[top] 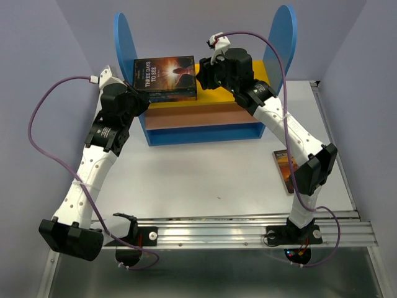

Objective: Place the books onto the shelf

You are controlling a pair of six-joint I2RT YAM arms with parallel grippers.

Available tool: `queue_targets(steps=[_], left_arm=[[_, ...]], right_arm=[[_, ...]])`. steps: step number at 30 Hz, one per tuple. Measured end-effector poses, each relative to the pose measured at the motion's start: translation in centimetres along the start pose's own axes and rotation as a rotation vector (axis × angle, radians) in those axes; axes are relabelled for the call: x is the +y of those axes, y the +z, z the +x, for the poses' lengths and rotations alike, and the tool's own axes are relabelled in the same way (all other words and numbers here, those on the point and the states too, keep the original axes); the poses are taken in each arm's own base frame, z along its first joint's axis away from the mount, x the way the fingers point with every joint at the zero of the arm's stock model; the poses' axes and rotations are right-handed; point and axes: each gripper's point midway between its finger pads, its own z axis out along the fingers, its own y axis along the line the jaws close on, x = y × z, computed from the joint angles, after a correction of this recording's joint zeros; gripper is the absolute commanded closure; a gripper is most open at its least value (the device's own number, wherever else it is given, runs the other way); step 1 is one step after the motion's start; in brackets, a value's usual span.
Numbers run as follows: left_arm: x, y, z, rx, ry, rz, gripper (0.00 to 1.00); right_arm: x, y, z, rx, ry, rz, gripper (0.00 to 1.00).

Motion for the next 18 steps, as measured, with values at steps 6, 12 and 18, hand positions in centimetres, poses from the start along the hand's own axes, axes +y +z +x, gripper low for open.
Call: queue_targets(steps=[6, 12, 18], left_arm=[[0.33, 0.21, -0.01, 0.003, 0.000, -0.012, 1.00], [0.71, 0.22, -0.24, 0.004, -0.002, -0.025, 1.00], [1.00, 0.17, -0.54, 0.004, -0.004, -0.035, 1.00]], right_arm=[[0.06, 0.00, 0.01, 0.001, -0.015, -0.015, 0.49], [0.15, 0.04, -0.02, 0.000, -0.030, -0.023, 0.48], [0.13, 0.11, 0.01, 0.001, -0.038, -0.024, 0.47]])
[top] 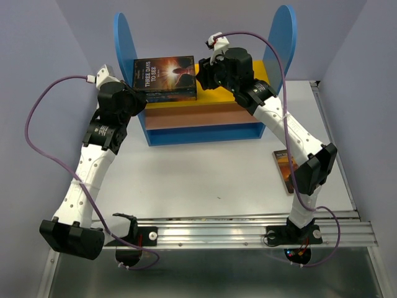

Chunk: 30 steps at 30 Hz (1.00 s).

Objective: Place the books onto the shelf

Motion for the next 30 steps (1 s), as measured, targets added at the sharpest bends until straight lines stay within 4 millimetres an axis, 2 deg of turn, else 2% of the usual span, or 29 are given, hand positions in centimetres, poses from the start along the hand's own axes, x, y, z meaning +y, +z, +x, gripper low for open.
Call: queue_targets(steps=[1, 5, 12, 15, 20, 21, 22, 23, 25, 26, 27, 28, 29, 30], left_arm=[[0.0, 0.0, 0.0, 0.002, 0.000, 0.000, 1.00], [-0.1, 0.1, -0.1, 0.013, 0.000, -0.001, 1.00], [-0.1, 0.2, -0.1, 0.014, -0.004, 0.000, 1.00], [-0.1, 0.1, -0.2, 0.009, -0.010, 0.000, 1.00], [-0.4, -1.0, -1.0, -0.017, -0.019, 0.018, 1.00], [-0.6, -1.3, -1.2, -0.024, -0.021, 0.026, 0.88], [-0.8, -1.6, -1.3, -0.027, -0.023, 0.039, 0.80], [-0.9, -2.1, -1.4, -0.031, -0.029, 0.049, 0.60], [-0.9, -2.9, -1.2, -0.029, -0.019, 0.072, 0.45], [-0.8, -3.4, -0.9, -0.024, -0.022, 0.083, 0.38], [-0.6, -3.9, -0.4, -0.014, -0.021, 0.091, 0.26], [-0.4, -4.4, 0.1, -0.006, -0.016, 0.104, 0.21], [-0.1, -5.0, 0.8, 0.011, -0.013, 0.120, 0.06], [0.3, -5.4, 1.6, 0.026, -0.011, 0.132, 0.02]], right_arm=[[0.0, 0.0, 0.0, 0.000, -0.001, 0.002, 0.42], [-0.4, 0.0, 0.0, -0.002, -0.001, 0.025, 0.36], [-1.5, -0.1, -0.1, -0.028, 0.047, 0.131, 0.32], [-1.4, -0.6, -0.2, -0.042, 0.065, 0.165, 0.31], [-2.1, -2.2, -0.7, -0.070, 0.097, 0.241, 0.19], [-2.3, -2.7, -0.8, -0.074, 0.102, 0.253, 0.16], [-2.5, -3.3, -0.8, -0.079, 0.108, 0.267, 0.12], [-2.7, -4.4, -1.1, -0.087, 0.112, 0.278, 0.09], [-2.9, -6.3, -1.0, -0.097, 0.123, 0.289, 0.00], [-3.1, -7.6, -0.6, -0.096, 0.125, 0.294, 0.00], [-3.2, -9.1, -0.1, -0.093, 0.131, 0.300, 0.00], [-3.2, -10.1, 0.3, -0.090, 0.138, 0.302, 0.00], [-3.3, -11.6, 0.8, -0.096, 0.149, 0.306, 0.00], [-3.4, -13.3, 1.5, -0.100, 0.164, 0.308, 0.00]])
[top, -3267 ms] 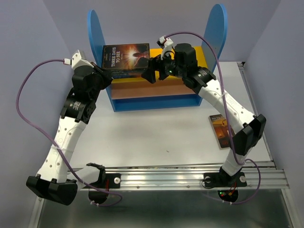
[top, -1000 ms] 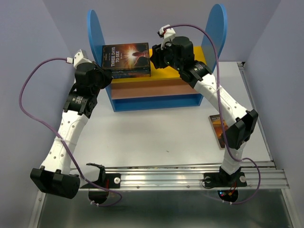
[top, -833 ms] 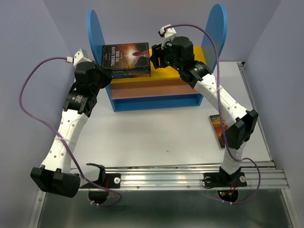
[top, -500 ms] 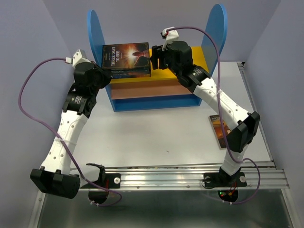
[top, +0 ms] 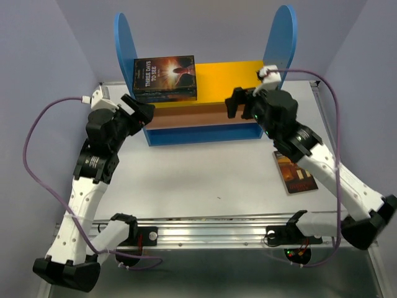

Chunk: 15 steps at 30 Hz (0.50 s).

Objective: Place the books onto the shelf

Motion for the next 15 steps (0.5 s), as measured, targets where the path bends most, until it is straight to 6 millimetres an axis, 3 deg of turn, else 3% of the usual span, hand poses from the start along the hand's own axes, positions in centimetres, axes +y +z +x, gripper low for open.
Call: queue_targets(steps=[5, 9, 13, 15], left_arm=[[1.3, -1.8, 3.8, 0.084, 0.000, 0.059, 0.01], [2.9, -1.9, 7.7, 0.174, -0.001, 0.083, 0.01], [5.5, -1.8, 12.7, 0.304, -0.008, 0.072, 0.01], [6.1, -1.9, 15.1, 0.362, -0.012, 0.080, 0.01]], right_arm=[[-4.2, -7.1, 5.0, 0.033, 0.082, 0.067, 0.00], [-7.7, -10.2, 10.6, 0.130, 0.159, 0.211, 0.00], [-11.7, -12.3, 17.5, 0.261, 0.217, 0.402, 0.00], [-15.3, -13.5, 20.9, 0.320, 0.257, 0.547, 0.00]])
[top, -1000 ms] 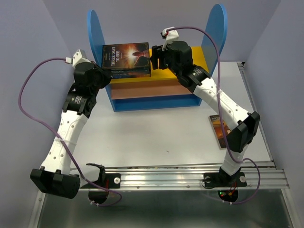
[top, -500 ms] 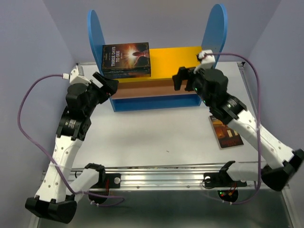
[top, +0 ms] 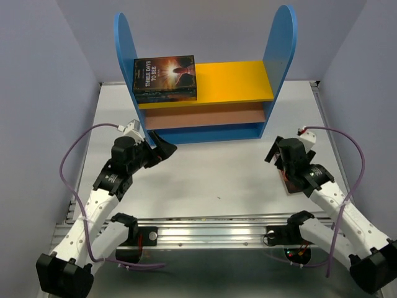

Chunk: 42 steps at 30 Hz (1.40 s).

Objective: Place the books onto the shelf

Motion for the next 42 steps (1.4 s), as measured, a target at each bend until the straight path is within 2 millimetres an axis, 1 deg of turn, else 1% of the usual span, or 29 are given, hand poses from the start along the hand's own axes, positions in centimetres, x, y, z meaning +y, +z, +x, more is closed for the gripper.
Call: queue_targets(steps=[2, 3, 4, 5, 6, 7, 8, 9, 12, 16, 20, 21, 23, 25, 27, 32, 36, 38, 40, 42], left_arm=[[0.0, 0.5, 2.0, 0.050, 0.003, 0.016, 0.01], [-0.4, 0.6, 3.2, 0.080, 0.012, 0.033, 0.01], [-0.8, 0.7, 3.9, 0.101, 0.018, 0.048, 0.01], [-1.5, 0.9, 4.9, 0.131, 0.032, 0.069, 0.01], [-2.3, 1.1, 5.6, 0.149, 0.045, 0.090, 0.01], [-2.6, 1.3, 6.0, 0.159, 0.050, 0.099, 0.01], [-2.9, 1.5, 6.5, 0.174, 0.056, 0.107, 0.01], [-3.3, 2.0, 7.2, 0.192, 0.061, 0.117, 0.01], [-3.7, 2.9, 7.9, 0.209, 0.061, 0.130, 0.01], [-3.7, 3.7, 8.5, 0.218, 0.060, 0.137, 0.01], [-3.4, 4.6, 9.1, 0.231, 0.063, 0.130, 0.01], [-3.3, 4.7, 9.2, 0.234, 0.062, 0.127, 0.01], [-3.1, 5.0, 9.4, 0.240, 0.062, 0.120, 0.01], [-3.0, 5.3, 9.5, 0.242, 0.063, 0.118, 0.01], [-2.9, 5.5, 9.6, 0.246, 0.065, 0.115, 0.01], [-2.5, 5.9, 10.1, 0.260, 0.072, 0.104, 0.01], [-2.4, 6.0, 10.1, 0.259, 0.072, 0.097, 0.01], [-2.3, 6.1, 10.0, 0.254, 0.072, 0.093, 0.01], [-2.2, 6.1, 10.0, 0.251, 0.073, 0.088, 0.01], [-2.1, 6.2, 10.0, 0.251, 0.073, 0.084, 0.01]], right_arm=[[-3.7, 1.5, 1.4, 0.048, 0.043, 0.127, 0.00], [-5.1, 2.0, 1.6, 0.060, 0.075, 0.174, 0.00], [-6.7, 2.7, 1.9, 0.078, 0.105, 0.228, 0.00], [-8.5, 3.5, 2.3, 0.104, 0.148, 0.287, 0.00], [-9.1, 4.3, 2.6, 0.129, 0.187, 0.293, 0.00], [-10.1, 5.3, 3.1, 0.158, 0.222, 0.319, 0.00], [-10.6, 5.6, 3.2, 0.170, 0.235, 0.333, 0.00], [-11.7, 6.5, 3.5, 0.190, 0.267, 0.364, 0.00], [-13.9, 8.4, 4.0, 0.231, 0.328, 0.407, 0.00], [-15.9, 10.7, 3.6, 0.236, 0.402, 0.407, 0.00], [-18.7, 12.9, 2.6, 0.229, 0.505, 0.410, 0.00], [-19.5, 13.5, 2.7, 0.233, 0.545, 0.403, 0.00], [-20.3, 14.0, 3.4, 0.249, 0.588, 0.396, 0.00], [-19.7, 14.3, 2.9, 0.225, 0.611, 0.332, 0.00], [-18.4, 14.2, 3.1, 0.221, 0.620, 0.261, 0.00], [-15.2, 11.9, 4.9, 0.240, 0.663, 0.115, 0.00], [-12.5, 9.4, 6.8, 0.284, 0.683, 0.034, 0.00], [-10.0, 8.0, 7.8, 0.315, 0.649, -0.028, 0.00], [-7.6, 7.2, 8.6, 0.353, 0.613, -0.080, 0.00], [-3.9, 6.0, 10.0, 0.418, 0.554, -0.174, 0.00]])
